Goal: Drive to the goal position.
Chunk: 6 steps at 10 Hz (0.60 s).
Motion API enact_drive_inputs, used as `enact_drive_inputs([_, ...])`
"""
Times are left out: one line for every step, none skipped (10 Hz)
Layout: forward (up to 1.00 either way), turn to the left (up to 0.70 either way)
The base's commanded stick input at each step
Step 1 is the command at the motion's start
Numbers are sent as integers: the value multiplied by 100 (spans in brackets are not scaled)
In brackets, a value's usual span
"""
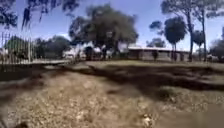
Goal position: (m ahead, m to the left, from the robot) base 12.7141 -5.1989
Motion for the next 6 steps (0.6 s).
enact_drive_inputs([70, 0])
enact_drive_inputs([70, 0])
enact_drive_inputs([70, 0])
enact_drive_inputs([70, 0])
enact_drive_inputs([70, 0])
enact_drive_inputs([70, 0])
